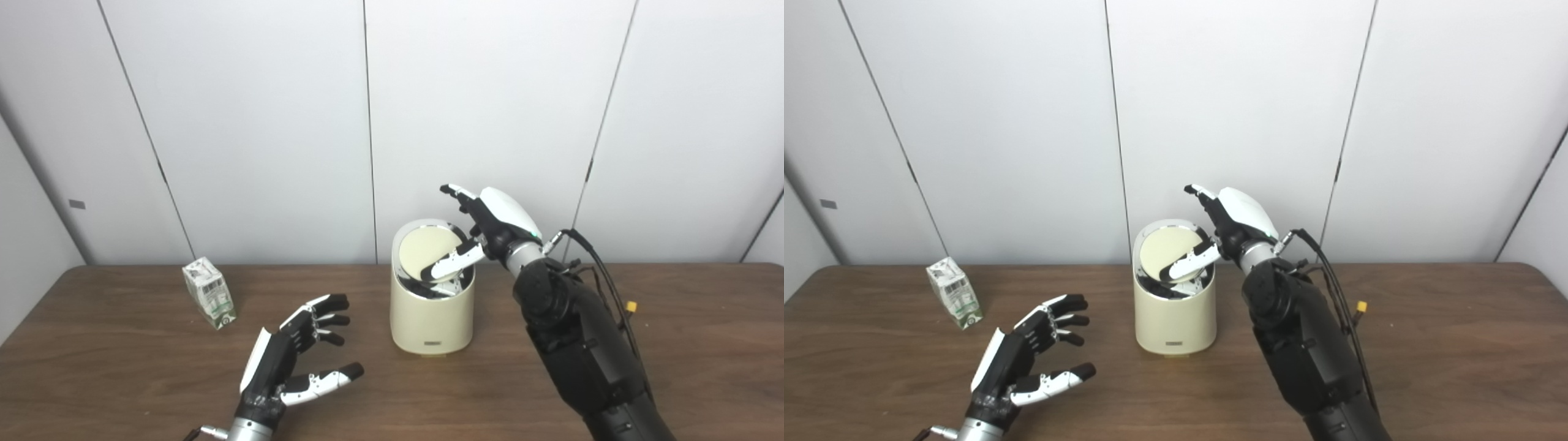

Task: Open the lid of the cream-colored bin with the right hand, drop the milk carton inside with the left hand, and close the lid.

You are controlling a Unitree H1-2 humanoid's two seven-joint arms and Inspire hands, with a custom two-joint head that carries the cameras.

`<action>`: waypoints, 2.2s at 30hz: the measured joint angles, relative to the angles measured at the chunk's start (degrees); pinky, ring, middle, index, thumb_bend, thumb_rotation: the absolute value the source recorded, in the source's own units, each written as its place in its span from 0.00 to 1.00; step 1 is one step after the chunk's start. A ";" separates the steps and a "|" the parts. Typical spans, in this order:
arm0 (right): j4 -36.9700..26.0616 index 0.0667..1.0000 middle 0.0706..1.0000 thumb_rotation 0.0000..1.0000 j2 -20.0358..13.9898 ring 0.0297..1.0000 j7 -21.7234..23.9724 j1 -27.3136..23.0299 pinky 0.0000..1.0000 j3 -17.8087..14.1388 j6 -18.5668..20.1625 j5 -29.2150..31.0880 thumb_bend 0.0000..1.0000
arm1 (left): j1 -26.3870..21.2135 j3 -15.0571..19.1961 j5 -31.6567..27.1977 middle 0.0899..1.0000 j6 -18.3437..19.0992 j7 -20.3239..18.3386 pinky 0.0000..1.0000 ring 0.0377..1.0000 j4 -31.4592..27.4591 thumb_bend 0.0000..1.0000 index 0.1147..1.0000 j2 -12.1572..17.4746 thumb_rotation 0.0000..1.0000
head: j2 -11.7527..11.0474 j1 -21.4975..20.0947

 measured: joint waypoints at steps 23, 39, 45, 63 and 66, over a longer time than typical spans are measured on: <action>-8.18 0.85 0.86 0.23 -2.66 0.80 -4.28 6.21 0.64 -8.41 -6.69 13.89 0.79 | -0.16 0.03 0.01 0.79 -0.06 -0.04 0.61 0.73 0.24 0.74 0.80 0.29 0.12 | -0.62 -0.09; -17.85 0.85 0.85 0.25 -11.14 0.80 -6.61 11.59 0.67 -9.69 -8.64 19.25 0.82 | -0.34 -0.23 -0.11 0.78 -0.09 -0.14 0.61 0.73 0.41 0.74 0.80 0.28 0.12 | -0.53 -0.35; -17.75 0.87 0.88 0.23 -12.25 0.83 -7.13 17.25 0.71 -10.02 -13.82 24.80 0.85 | -0.34 -0.20 -0.11 0.78 -0.13 -0.14 0.61 0.72 0.46 0.75 0.80 0.34 0.12 | -0.53 -0.18; -8.57 0.89 0.88 0.23 -8.99 0.81 -11.41 27.78 0.72 -11.50 -28.61 35.36 0.88 | -0.33 -0.27 -0.10 0.77 -0.13 -0.11 0.60 0.72 0.34 0.74 0.79 0.26 0.11 | -1.14 4.38; -8.55 0.91 0.90 0.21 -8.69 0.84 -11.43 29.00 0.75 -11.60 -29.05 35.62 0.87 | -0.28 -0.40 0.13 0.77 -0.13 -0.06 0.61 0.73 0.33 0.73 0.78 0.26 0.11 | -1.67 6.86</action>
